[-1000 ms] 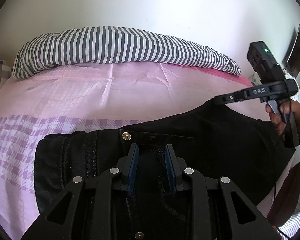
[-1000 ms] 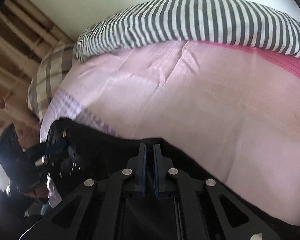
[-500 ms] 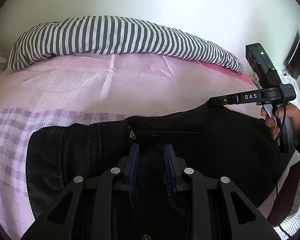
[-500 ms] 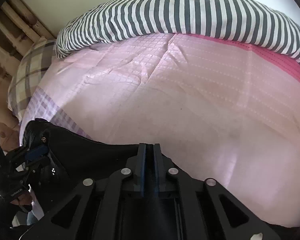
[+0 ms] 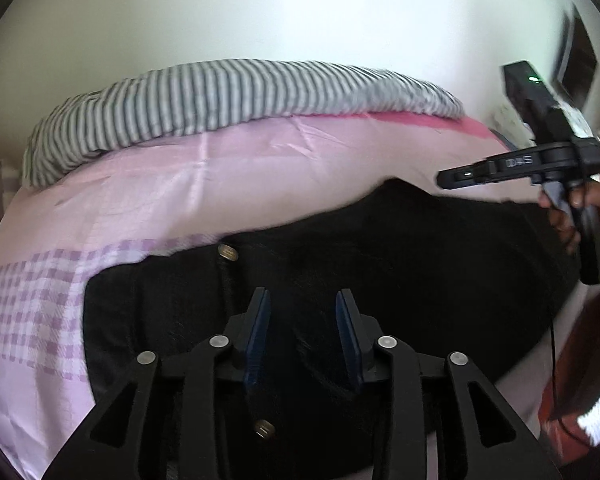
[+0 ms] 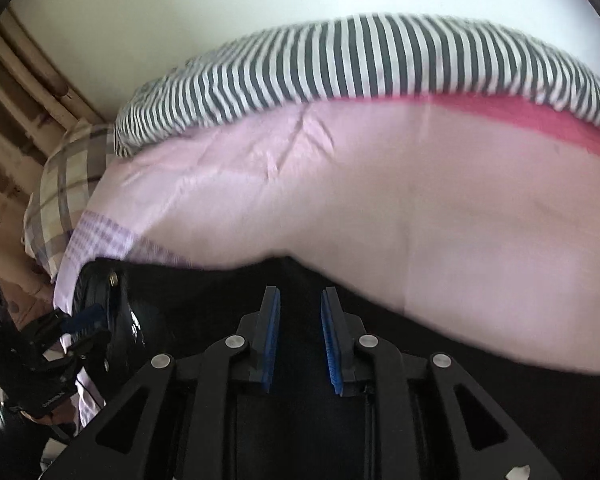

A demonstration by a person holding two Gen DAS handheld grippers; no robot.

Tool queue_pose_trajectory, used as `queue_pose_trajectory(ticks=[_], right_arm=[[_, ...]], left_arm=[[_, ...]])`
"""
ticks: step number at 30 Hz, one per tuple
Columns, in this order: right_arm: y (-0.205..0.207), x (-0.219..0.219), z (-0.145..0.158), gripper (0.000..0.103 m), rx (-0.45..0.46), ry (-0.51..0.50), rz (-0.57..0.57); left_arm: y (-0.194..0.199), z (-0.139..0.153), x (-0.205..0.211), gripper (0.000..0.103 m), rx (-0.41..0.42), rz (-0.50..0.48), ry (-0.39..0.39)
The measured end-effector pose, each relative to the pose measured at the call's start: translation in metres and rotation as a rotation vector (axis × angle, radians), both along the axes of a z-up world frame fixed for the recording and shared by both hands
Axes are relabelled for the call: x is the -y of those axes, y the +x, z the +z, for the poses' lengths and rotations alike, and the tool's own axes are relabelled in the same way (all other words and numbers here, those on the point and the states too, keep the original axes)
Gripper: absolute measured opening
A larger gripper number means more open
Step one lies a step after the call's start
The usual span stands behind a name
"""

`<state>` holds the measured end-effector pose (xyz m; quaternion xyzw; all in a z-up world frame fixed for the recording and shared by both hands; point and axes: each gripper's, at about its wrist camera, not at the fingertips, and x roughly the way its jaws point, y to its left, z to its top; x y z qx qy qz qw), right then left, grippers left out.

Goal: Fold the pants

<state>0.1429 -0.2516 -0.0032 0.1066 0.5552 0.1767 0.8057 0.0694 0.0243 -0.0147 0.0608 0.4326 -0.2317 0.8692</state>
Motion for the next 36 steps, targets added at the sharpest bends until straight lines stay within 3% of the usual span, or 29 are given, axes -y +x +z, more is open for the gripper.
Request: queue_pose_trajectory(ticks=[6,8,13,15,20,23,27,33,36], right_arm=[[-0.006,0.003,-0.029,0.019,-0.047,-0.007,-0.066],[-0.004,0.005,-0.029,0.018,-0.026,-0.008,-0.092],[-0.004,0.007,-0.028,0.019,-0.003,-0.012,-0.139],[-0.015,0.010,-0.019,0.022,0.045,-0.045,-0.172],[-0.049,0.016,-0.007,0.029,0.157,-0.229,-0.196],[-0.064,0.037,-0.016,0.029,0.131,-0.276,-0.231],[-0.081,0.076,-0.023,0.028,0.113,-0.327,-0.310],[-0.108,0.140,-0.021,0.020,0.111,-0.320,-0.407],[-0.120,0.174,-0.022,0.030,0.092,-0.321,-0.499]], left_arm=[[-0.004,-0.019,0.005,0.040,-0.053,-0.016,0.052],[-0.002,-0.026,0.002,0.040,-0.066,0.016,0.083],[-0.003,-0.029,-0.003,0.040,-0.073,0.036,0.072],[-0.005,-0.025,0.001,0.040,-0.071,0.044,0.082],[-0.013,-0.005,0.026,0.046,-0.052,-0.001,-0.014],[-0.018,-0.002,0.056,0.051,-0.050,-0.061,-0.055],[-0.019,-0.014,0.091,0.051,-0.074,-0.133,-0.035],[-0.025,-0.038,0.085,0.051,-0.131,-0.153,-0.001],[-0.034,-0.038,0.084,0.051,-0.110,-0.175,0.024]])
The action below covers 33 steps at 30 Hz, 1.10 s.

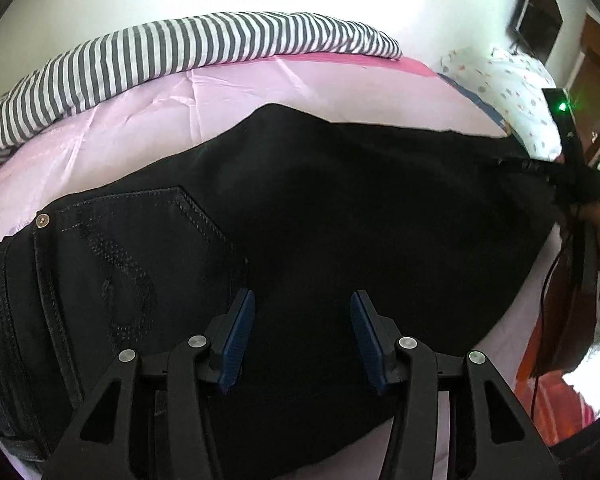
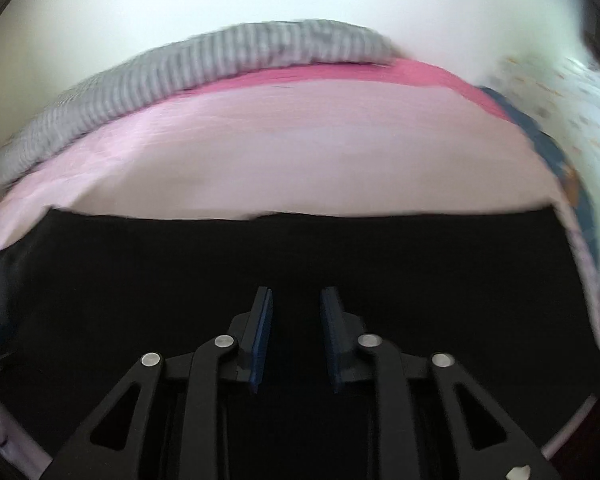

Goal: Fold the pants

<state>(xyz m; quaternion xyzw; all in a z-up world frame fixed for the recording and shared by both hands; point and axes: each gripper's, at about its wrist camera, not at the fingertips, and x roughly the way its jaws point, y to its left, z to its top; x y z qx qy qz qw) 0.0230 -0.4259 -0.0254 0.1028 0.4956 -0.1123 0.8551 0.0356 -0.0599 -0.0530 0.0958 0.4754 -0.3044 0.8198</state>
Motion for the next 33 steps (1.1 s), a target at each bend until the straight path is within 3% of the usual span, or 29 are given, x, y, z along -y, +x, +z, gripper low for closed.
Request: queue_pose_trajectory(ticks=[2,4,6,11,15,19,26,33], right_arm=[[-0.009,0.019,0.001,0.027,0.006,0.029,-0.042],[-0.019,0.037,0.006,0.034,0.000,0.015,-0.103],[-0.035,0.050,0.014,0.034,0.034,0.048,-0.139],[-0.100,0.093,0.029,0.033,0.109,0.177,-0.302],[-0.152,0.127,0.025,0.034,0.149,0.289,-0.432],[-0.185,0.147,0.017,0.034,0.173,0.338,-0.513],[-0.195,0.168,-0.001,0.034,0.183,0.381,-0.600],[-0.195,0.180,-0.006,0.032,0.231,0.394,-0.606]], left_arm=[[-0.003,-0.001,0.006,0.051,0.019,-0.011,0.028],[-0.005,-0.001,0.009,0.051,0.028,-0.008,0.051],[-0.004,0.000,0.012,0.051,0.022,0.001,0.066],[-0.005,0.017,0.019,0.051,0.021,0.011,0.009],[-0.009,0.027,0.038,0.051,0.033,-0.025,-0.020],[-0.013,0.030,0.064,0.052,0.023,-0.078,-0.045],[-0.015,0.026,0.105,0.052,-0.002,-0.113,-0.061],[-0.017,0.018,0.127,0.052,-0.023,-0.126,-0.035]])
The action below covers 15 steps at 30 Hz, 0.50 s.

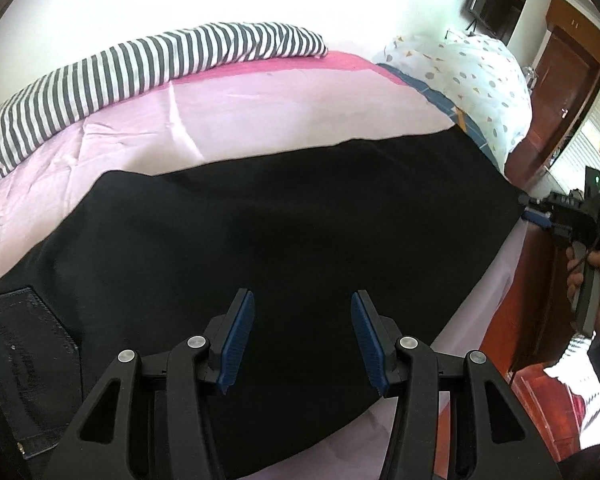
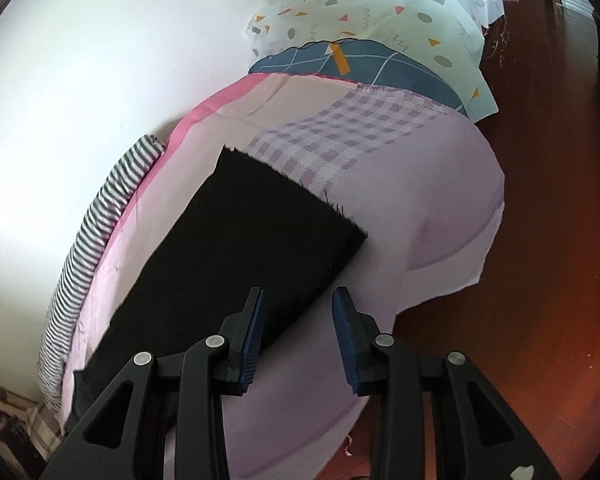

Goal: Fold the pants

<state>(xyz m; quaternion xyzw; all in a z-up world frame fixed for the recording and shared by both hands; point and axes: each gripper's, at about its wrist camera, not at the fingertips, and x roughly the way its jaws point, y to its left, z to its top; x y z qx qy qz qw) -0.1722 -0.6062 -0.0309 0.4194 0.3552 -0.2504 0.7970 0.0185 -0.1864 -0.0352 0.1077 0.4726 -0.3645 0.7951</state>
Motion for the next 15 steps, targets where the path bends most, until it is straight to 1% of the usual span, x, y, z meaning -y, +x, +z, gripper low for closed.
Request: queue_pose_trajectory(ticks=[4,6,7,8,9,10,13,15], right_arm=[[0.005,0.013,-0.004,0.030,0.048,0.010,-0.018],[0.005,0.021,-0.007,0.028,0.084,0.034,-0.030],[0.004,0.025,-0.010,0.023,0.097,0.053,-0.040],[0.004,0.029,-0.012,0.016,0.106,0.072,-0.046],[0.003,0.031,-0.014,0.012,0.111,0.088,-0.053],[0.001,0.034,-0.016,0.009,0.125,0.111,-0.058],[-0.003,0.035,-0.017,0.008,0.155,0.150,-0.076],[-0.002,0.032,-0.009,0.008,0.172,0.144,-0.072]], left_arm=[[0.001,-0.003,0.001,0.052,-0.003,0.009,0.004],[0.002,-0.004,0.003,0.052,-0.008,0.011,0.004],[0.003,-0.004,0.005,0.052,-0.012,0.010,0.007],[0.003,-0.005,0.007,0.052,-0.016,0.008,0.008],[0.002,-0.005,0.010,0.052,-0.016,0.004,0.009],[0.002,-0.005,0.013,0.052,-0.013,-0.002,0.008],[0.000,-0.009,0.022,0.052,-0.016,-0.028,0.020],[0.000,-0.017,0.027,0.052,-0.027,-0.038,0.050]])
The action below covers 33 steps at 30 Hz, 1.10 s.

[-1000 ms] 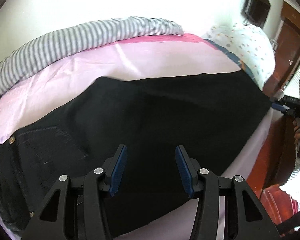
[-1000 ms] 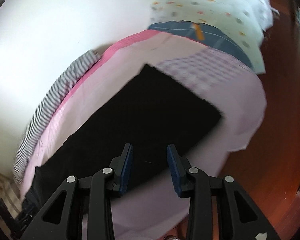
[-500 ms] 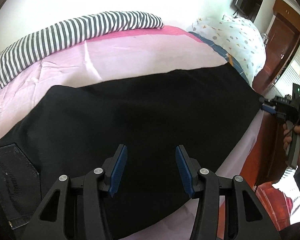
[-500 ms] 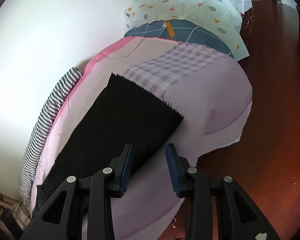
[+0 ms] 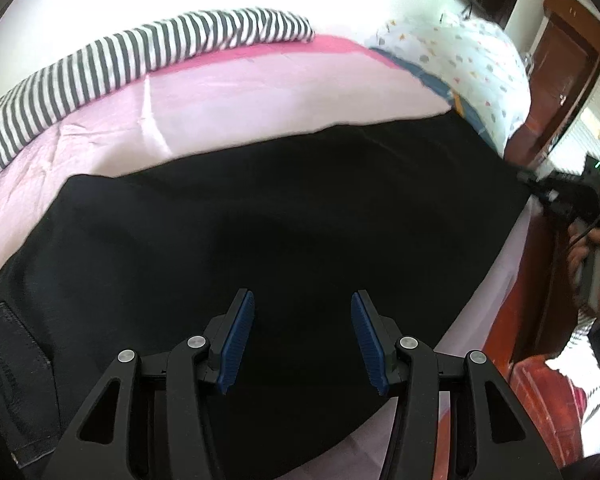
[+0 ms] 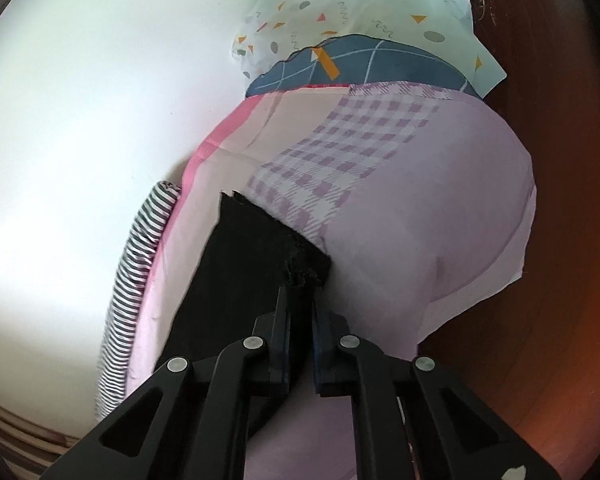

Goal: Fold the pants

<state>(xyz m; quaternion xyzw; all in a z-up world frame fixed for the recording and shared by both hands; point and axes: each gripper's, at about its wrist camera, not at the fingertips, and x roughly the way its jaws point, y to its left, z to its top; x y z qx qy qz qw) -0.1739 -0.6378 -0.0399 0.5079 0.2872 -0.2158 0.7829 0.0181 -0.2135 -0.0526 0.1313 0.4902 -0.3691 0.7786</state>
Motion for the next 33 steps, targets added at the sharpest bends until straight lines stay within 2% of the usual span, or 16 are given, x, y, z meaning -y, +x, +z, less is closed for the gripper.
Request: queue_pose_trajectory(ticks=[1,4,6,11,16,22,25,27,30,33], right_arm=[[0.002,-0.002,0.006,0.008,0.015,-0.005,0.009],[0.014,-0.013,0.030,0.008,0.055,-0.034,0.053],[0.028,-0.027,0.048,0.008,0.079,-0.066,0.106],[0.079,-0.083,0.089,0.008,0.114,-0.145,0.300],[0.126,-0.156,0.104,0.008,0.144,-0.161,0.502],[0.161,-0.256,0.092,0.008,0.133,-0.129,0.760],[0.170,-0.304,0.062,0.008,0.047,-0.112,0.893],[0.173,-0.331,0.035,0.008,-0.065,-0.141,0.962],[0.171,-0.342,0.018,0.008,-0.124,-0.166,0.989],[0.171,-0.339,0.023,0.008,-0.110,-0.147,0.985]], left_arm=[[0.001,-0.004,0.001,0.052,-0.002,-0.006,0.011],[-0.005,-0.006,0.005,0.055,0.062,-0.040,0.036],[-0.006,-0.004,0.004,0.056,0.055,-0.041,0.035],[0.003,0.013,-0.024,0.056,-0.004,0.015,-0.055],[0.016,0.033,-0.076,0.056,-0.005,0.116,-0.119],[0.027,0.035,-0.134,0.057,-0.012,0.239,-0.150],[0.032,0.028,-0.152,0.057,-0.049,0.286,-0.164],[0.034,0.024,-0.160,0.057,-0.062,0.306,-0.167],[0.034,0.024,-0.166,0.057,-0.060,0.315,-0.172],[0.035,0.027,-0.167,0.057,-0.051,0.316,-0.180]])
